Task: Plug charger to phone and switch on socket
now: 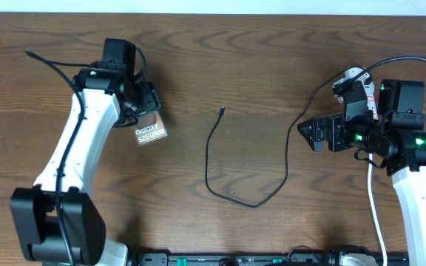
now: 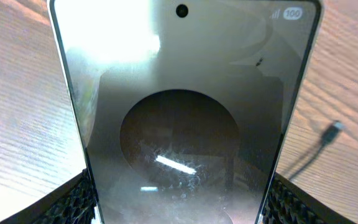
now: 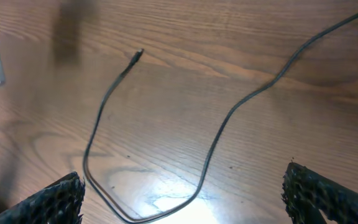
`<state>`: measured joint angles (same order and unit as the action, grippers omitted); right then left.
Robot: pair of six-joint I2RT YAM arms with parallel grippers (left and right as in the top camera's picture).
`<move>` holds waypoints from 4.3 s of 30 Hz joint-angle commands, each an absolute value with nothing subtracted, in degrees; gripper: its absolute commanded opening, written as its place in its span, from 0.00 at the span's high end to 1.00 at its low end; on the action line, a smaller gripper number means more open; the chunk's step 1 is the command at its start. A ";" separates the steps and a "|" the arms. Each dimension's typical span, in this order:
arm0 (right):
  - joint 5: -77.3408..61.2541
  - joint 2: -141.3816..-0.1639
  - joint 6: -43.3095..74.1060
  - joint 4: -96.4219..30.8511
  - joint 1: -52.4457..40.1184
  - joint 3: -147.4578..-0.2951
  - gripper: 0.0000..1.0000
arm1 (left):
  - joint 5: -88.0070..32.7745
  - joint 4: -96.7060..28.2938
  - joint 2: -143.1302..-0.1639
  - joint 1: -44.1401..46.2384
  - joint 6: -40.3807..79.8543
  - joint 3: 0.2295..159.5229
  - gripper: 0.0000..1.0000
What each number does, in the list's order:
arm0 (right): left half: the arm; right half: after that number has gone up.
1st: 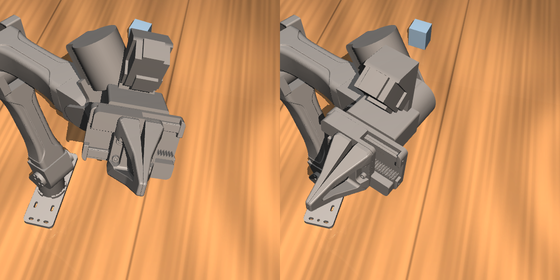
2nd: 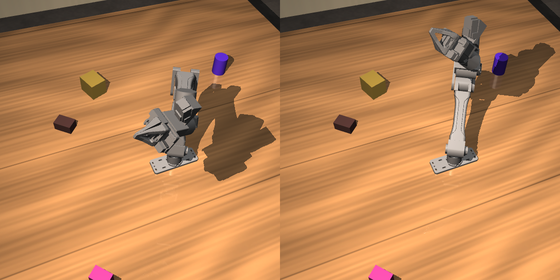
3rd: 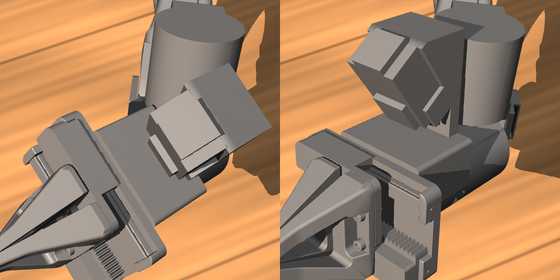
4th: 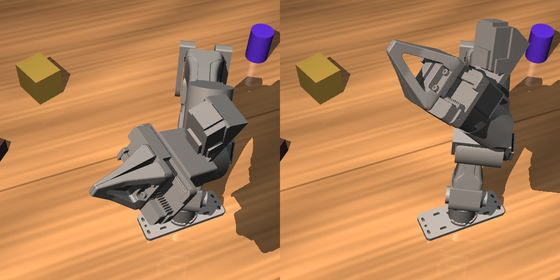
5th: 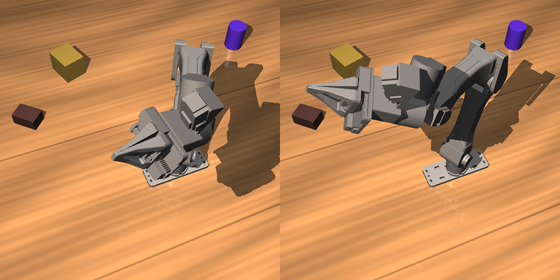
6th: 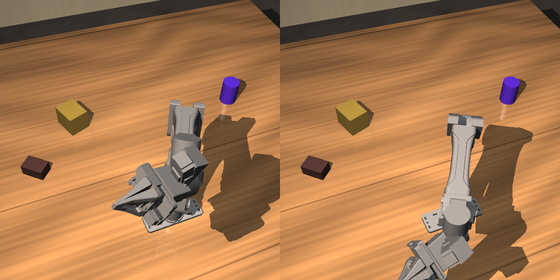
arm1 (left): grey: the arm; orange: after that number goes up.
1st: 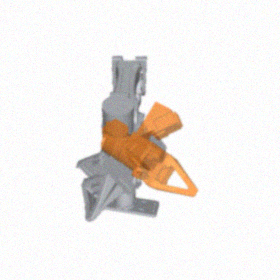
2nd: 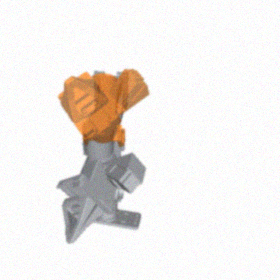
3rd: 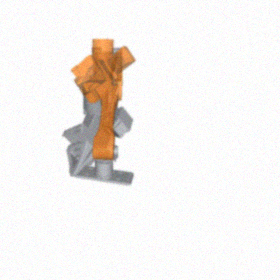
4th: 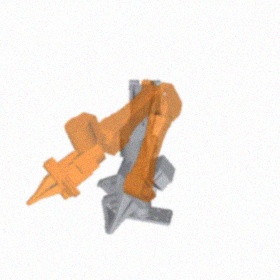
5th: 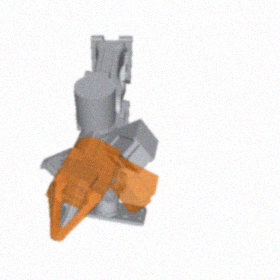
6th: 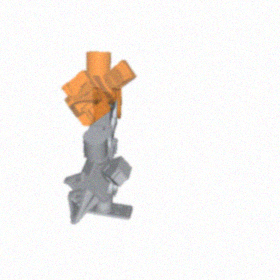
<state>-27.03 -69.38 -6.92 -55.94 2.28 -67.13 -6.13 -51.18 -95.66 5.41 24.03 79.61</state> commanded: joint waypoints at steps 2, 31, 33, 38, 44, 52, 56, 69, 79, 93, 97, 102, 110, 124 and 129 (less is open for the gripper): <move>-29.15 -69.82 -3.42 -55.77 1.76 -68.14 0.01 | -11.94 -51.75 -92.79 5.48 26.94 80.93 0.28; -28.32 -76.51 6.85 -48.18 -8.67 -68.07 0.02 | -46.35 -51.83 -92.73 5.43 44.36 80.93 0.33; -27.75 -76.66 6.87 -48.12 -8.67 -68.07 0.02 | -49.41 -51.83 -92.73 5.43 46.54 80.93 0.33; -27.14 -76.69 6.90 -48.14 -8.67 -68.07 0.03 | -54.89 -51.83 -92.73 5.43 53.80 80.93 0.33; -26.87 -76.69 8.16 -48.14 -8.67 -68.07 0.04 | -60.73 -51.81 -92.73 5.30 62.81 80.93 0.33; -26.85 -76.79 8.67 -48.18 -8.67 -68.07 0.05 | -67.18 -51.79 -92.73 2.94 66.78 80.93 0.33; -25.98 -76.82 9.87 -48.18 -8.67 -68.07 0.05 | -69.52 -51.81 -92.73 1.45 66.78 80.93 0.33; -25.61 -76.90 10.92 -48.16 -8.67 -68.07 0.05 | -73.03 -51.79 -92.73 0.01 69.32 80.93 0.33; -28.18 -76.93 13.32 -45.19 -9.58 -68.05 0.05 | -62.13 -51.79 -92.73 0.01 69.32 80.93 0.33; -31.92 -84.07 30.59 -26.55 -21.39 -68.03 0.19 | -49.39 -51.79 -92.75 0.01 71.83 80.93 0.34; -31.90 -86.98 34.41 -19.88 -25.21 -68.03 0.19 | -49.43 -51.81 -92.73 0.01 72.77 80.93 0.34; -31.59 -90.00 36.51 -12.71 -29.56 -68.03 0.20 | -49.45 -51.81 -92.75 0.01 73.23 80.93 0.34; -30.52 -93.06 39.20 -8.12 -32.36 -68.03 0.22 | -49.45 -51.81 -92.75 0.01 74.26 80.93 0.34; -24.01 -94.45 41.60 -3.64 -37.12 -68.03 0.44 | -49.50 -51.81 -92.75 0.01 74.48 80.93 0.34; -21.08 -95.29 42.30 -3.36 -38.46 -68.03 0.57 | -49.91 -51.81 -92.75 0.01 74.48 80.93 0.34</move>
<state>-24.62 -94.04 41.65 -3.55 -38.04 -67.20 -47.75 -52.01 -94.32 -0.10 73.73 79.61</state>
